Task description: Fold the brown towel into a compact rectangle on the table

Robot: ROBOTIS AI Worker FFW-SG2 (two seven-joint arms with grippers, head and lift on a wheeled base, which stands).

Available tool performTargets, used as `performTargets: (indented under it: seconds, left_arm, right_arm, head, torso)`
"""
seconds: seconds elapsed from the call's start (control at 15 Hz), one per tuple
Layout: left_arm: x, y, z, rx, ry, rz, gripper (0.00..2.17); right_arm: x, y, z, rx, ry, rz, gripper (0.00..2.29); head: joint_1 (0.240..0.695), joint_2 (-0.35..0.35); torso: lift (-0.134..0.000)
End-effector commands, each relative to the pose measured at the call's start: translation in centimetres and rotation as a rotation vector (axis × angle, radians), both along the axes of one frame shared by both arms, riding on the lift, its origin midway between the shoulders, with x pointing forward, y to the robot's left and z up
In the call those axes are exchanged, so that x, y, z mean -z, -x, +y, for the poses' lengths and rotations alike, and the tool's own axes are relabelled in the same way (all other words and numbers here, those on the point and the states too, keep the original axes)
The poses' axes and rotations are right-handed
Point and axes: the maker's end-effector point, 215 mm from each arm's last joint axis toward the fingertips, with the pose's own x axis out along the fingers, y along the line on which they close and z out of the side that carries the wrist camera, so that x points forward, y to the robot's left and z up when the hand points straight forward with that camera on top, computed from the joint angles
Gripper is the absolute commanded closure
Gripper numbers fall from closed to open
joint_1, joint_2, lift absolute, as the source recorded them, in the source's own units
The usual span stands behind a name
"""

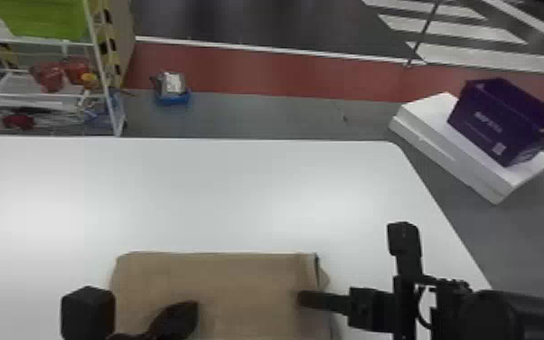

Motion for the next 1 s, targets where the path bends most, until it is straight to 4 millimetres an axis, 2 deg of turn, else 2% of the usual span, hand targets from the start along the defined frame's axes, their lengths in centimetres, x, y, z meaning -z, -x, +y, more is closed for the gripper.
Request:
performTargets:
  seconds: [0.0,0.13,0.27,0.47,0.73,0.8,0.87,0.93]
  left_arm:
    - [0.8,0.1,0.0,-0.005,-0.010,0.012,1.72]
    - [1.2,0.1,0.1,-0.008,-0.015,0.020,1.72]
    - [1.5,0.2,0.0,-0.008,-0.025,0.022,1.72]
    - [1.8,0.3,-0.5,0.003,-0.031,0.025,1.72]
    - [1.7,0.6,-1.0,0.019,-0.031,0.029,1.72]
    - [1.6,0.9,-1.2,0.028,-0.028,0.035,1.72]
    - [1.4,1.2,-1.3,0.035,-0.022,0.045,1.72]
    - [0.3,1.6,-1.7,0.045,-0.003,0.042,1.72]
  right_arm:
    - [-0.1,0.2,-0.1,0.005,-0.024,0.001,1.09]
    - [-1.2,0.1,-0.2,0.008,-0.075,-0.020,1.15]
    - [-3.1,-0.1,-0.2,0.009,-0.136,-0.061,1.21]
    - [-5.4,-0.3,0.4,-0.003,-0.218,-0.106,1.21]
    - [-9.8,-2.5,1.6,-0.037,-0.290,-0.202,1.21]
    - [-11.1,-3.6,1.9,-0.046,-0.297,-0.235,1.21]
    - [-12.2,-4.5,2.1,-0.054,-0.301,-0.260,1.21]
    - [-12.7,-4.8,2.4,-0.063,-0.301,-0.270,1.21]
  head:
    - [0.695,-0.196]
    - [0.695,-0.193]
    - [0.695,-0.193]
    - [0.695,-0.195]
    - [0.695,-0.193]
    - [0.695,-0.189]
    - [0.695,-0.186]
    - [0.695,-0.183]
  torso:
    - [-0.123]
    - [-0.123]
    - [-0.123]
    - [-0.123]
    - [-0.123]
    - [-0.123]
    - [-0.123]
    - [-0.123]
